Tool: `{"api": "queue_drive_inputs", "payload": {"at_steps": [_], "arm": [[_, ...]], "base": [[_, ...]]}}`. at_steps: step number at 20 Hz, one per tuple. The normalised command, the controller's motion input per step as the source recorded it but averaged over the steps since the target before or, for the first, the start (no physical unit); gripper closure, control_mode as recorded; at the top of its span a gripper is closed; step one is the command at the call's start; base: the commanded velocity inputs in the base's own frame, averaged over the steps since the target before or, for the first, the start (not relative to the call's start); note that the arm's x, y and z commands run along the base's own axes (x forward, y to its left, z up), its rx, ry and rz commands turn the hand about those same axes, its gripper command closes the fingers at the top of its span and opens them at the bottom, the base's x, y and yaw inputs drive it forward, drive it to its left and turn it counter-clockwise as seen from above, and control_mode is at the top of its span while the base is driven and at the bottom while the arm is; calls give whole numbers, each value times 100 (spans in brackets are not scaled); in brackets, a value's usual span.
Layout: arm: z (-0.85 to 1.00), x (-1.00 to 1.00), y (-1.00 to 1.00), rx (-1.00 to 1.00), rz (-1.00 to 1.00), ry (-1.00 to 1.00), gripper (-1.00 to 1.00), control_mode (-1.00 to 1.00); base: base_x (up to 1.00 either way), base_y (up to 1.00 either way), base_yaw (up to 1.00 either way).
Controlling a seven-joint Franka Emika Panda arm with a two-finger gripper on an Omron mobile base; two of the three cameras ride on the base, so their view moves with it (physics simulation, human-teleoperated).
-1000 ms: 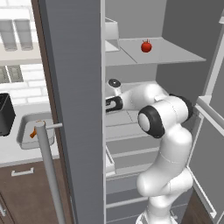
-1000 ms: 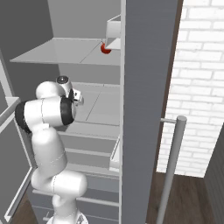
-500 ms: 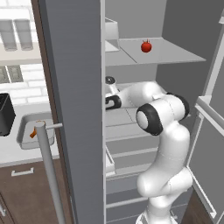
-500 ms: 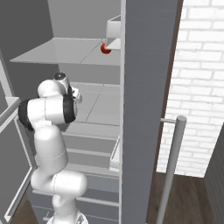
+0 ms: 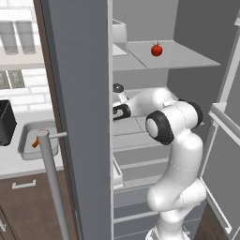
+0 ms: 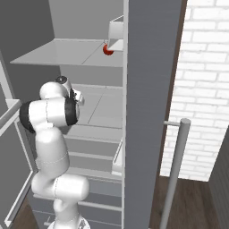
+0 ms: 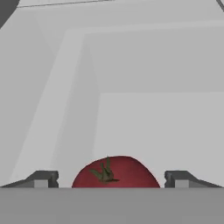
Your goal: Place one tomato and one chicken drumstick in each tupperware on the nearby counter, to pack two identical lunches.
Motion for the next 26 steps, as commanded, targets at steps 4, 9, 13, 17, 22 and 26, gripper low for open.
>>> {"api": "queue_drive_inputs", "payload": {"at_steps": [4,9,13,17,22,26], "arm": [[-49,-38,1,0,0,-2,100,-100],[-2,-59,-3,0,-3,-5,100,-100],[65,-100,-33,3,-6,-5,100,-100],[74,-100,-42,4,-3,0,100,-100],[43,-100,-49,7,-1,0,100,-100],[37,-100,-44,7,-2,0,100,-100]], "base": [[0,0,0],[0,0,0],[0,0,0],[0,0,0],[0,0,0],[0,0,0]]}}
